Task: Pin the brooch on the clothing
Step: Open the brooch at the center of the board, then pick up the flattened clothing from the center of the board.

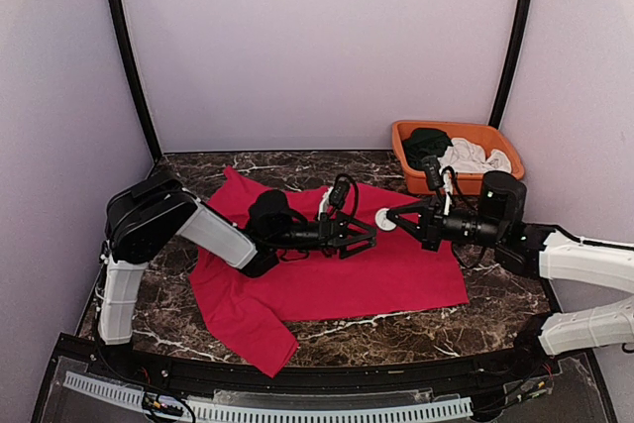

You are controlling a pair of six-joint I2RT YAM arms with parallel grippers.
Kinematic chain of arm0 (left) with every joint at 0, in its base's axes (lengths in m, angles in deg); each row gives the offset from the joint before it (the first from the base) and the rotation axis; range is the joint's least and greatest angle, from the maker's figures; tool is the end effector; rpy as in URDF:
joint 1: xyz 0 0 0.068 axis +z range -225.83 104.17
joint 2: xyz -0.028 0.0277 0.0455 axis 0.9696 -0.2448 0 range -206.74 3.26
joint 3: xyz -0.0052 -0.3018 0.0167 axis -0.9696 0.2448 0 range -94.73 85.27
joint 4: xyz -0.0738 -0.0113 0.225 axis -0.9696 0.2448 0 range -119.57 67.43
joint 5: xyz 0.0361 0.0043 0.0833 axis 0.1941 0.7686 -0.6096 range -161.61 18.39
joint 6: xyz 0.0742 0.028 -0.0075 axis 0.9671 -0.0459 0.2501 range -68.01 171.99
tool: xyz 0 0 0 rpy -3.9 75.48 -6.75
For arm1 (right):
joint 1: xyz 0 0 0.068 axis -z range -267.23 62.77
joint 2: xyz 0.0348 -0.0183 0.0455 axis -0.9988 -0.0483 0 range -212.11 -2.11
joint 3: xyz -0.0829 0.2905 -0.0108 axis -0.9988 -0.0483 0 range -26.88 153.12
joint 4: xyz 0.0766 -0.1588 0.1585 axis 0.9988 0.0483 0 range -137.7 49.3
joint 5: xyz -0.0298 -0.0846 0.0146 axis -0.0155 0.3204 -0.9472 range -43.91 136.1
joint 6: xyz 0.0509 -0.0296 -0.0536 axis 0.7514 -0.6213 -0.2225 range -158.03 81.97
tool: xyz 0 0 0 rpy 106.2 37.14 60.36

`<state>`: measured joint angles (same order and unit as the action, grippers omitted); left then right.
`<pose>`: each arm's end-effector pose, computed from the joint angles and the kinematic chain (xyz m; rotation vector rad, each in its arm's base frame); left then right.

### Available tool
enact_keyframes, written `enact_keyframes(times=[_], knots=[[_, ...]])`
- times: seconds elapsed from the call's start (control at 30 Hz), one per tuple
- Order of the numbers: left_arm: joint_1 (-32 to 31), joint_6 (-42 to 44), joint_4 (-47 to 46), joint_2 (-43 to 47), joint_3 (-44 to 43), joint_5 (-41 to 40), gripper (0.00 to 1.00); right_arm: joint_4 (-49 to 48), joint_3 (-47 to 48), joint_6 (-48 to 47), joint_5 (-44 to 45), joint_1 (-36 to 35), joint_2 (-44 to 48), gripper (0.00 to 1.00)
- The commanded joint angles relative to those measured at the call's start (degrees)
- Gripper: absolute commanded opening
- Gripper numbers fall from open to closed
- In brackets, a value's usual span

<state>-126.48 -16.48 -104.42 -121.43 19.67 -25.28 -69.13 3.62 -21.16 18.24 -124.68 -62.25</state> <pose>0.2584 -0.3935 0.2316 0.6374 1.6984 -2.1415 0.1602 0.1632 0.2935 -0.6973 1.6907 1.1014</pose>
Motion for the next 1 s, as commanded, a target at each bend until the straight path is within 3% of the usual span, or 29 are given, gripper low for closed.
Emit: enact_keyframes(times=[0.0, 0.03, 0.17, 0.23, 0.33, 0.43, 0.5, 0.63, 0.8, 0.97], knots=[[2.1, 3.4, -7.4, 6.4, 5.2, -1.4, 0.84, -1.4, -0.9, 1.5, -0.2, 0.3, 0.8, 0.00], [2.4, 4.9, -4.6, 8.1, 5.8, -2.0, 0.95, -1.1, -0.9, 1.6, 0.0, 0.4, 0.8, 0.00], [3.2, 16.9, 10.3, 15.7, 10.0, -6.2, 0.99, 2.4, 0.3, 2.4, 2.0, 0.7, 0.7, 0.00], [3.2, 30.8, 23.9, 21.1, 11.1, -11.8, 0.99, 4.7, 1.4, 2.7, 2.9, 0.9, 0.6, 0.00], [2.3, 46.0, 51.0, 30.1, 9.5, -31.1, 0.99, 8.5, 2.8, 3.5, 6.0, 0.9, 0.6, 0.00], [1.7, 57.8, 63.3, 35.3, 8.4, -47.6, 0.99, 10.8, 3.5, 3.7, 9.0, 1.2, 0.7, 0.00], [1.9, 61.3, 64.7, 36.7, 8.9, -53.2, 0.99, 11.8, 4.4, 3.8, 9.1, 1.6, -0.7, 0.00], [4.3, 63.8, 70.6, 36.4, 6.6, -56.6, 0.99, 16.3, 10.2, 4.8, 7.4, 1.8, -8.0, 0.00], [11.7, 69.0, 83.5, 35.8, 0.6, -53.0, 0.99, 30.8, 28.7, 6.1, 5.3, 2.0, -24.6, 0.00], [18.5, 81.5, 82.6, 38.7, 1.9, -49.1, 0.99, 37.1, 45.8, 10.1, -2.5, 2.6, -40.8, 0.00]])
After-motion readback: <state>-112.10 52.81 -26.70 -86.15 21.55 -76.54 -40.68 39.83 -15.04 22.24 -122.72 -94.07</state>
